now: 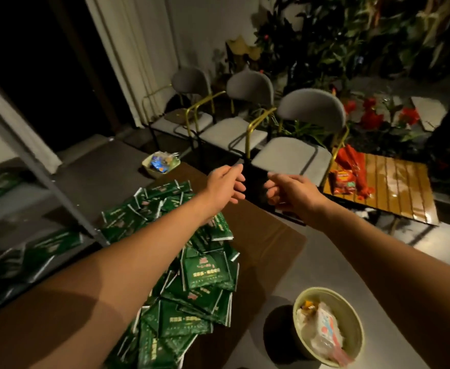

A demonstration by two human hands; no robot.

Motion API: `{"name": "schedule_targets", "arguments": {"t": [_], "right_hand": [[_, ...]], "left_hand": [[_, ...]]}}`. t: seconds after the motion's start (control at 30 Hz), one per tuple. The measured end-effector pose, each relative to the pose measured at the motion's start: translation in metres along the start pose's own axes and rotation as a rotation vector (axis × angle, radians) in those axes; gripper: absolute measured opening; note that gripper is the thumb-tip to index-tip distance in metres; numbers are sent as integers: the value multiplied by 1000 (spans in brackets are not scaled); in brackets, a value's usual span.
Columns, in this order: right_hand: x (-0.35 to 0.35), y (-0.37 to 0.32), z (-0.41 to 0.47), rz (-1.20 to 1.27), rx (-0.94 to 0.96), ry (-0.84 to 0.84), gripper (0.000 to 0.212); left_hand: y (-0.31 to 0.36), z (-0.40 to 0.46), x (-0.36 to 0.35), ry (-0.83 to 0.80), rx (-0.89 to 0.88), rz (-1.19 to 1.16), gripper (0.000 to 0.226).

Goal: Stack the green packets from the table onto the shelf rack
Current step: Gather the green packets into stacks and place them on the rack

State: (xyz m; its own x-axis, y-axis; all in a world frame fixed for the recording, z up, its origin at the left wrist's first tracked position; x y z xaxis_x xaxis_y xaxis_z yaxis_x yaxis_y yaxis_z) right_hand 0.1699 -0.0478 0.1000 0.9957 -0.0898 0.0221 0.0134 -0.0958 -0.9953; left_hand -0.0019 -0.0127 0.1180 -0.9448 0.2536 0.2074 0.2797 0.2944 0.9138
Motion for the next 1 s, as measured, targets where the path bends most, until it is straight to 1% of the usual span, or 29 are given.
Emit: {"name": "schedule_targets", "arguments": {"t": [0.03,0.17,0.4,0.5,0.57,0.67,0.8,0.87,0.93,1.0], "right_hand": [[-15,-15,6,-7,26,-52,27],[-58,-58,22,-13,81,-154,27],[-157,-128,46,-9,216,-432,24],[-202,-153,45,50,239,-588,22],[-234,-169,40,28,284,-700,24],[-275,-185,28,-17,336,-795,23],[-322,-201,10,-16,370,-890,20],[-340,-206,0,-36,404,-925,18],[-360,-212,-9,-110,498,-932,15],[-381,-220,-17,-238,698,-871,10]], "left_hand": [[9,-6,18,32,-18,-20,31],[30,-27,68,105,-54,-67,34],[65,-78,170,339,-117,-204,35],[71,-109,212,453,-131,-199,34],[73,-130,237,520,-139,-186,35],[75,-153,269,606,-119,-227,37],[71,-177,307,734,-88,-287,37],[64,-188,323,766,-89,-296,36],[56,-201,341,790,-97,-295,36],[50,-212,359,809,-102,-277,35]]}}
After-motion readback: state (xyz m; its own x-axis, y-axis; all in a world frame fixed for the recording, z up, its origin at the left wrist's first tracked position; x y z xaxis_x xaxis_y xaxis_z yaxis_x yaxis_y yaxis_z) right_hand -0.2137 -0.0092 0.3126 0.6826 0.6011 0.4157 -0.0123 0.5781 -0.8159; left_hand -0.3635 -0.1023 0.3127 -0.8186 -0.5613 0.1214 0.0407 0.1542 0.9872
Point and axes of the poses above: each hand's wrist, its own z-axis towards the middle knuckle, its own x-axis out of the back of the hand, y = z × x, the point moved 3 cm from there along z, towards the middle knuckle, and after that the axes turned 11 degrees about x, right-handed, at the moved point
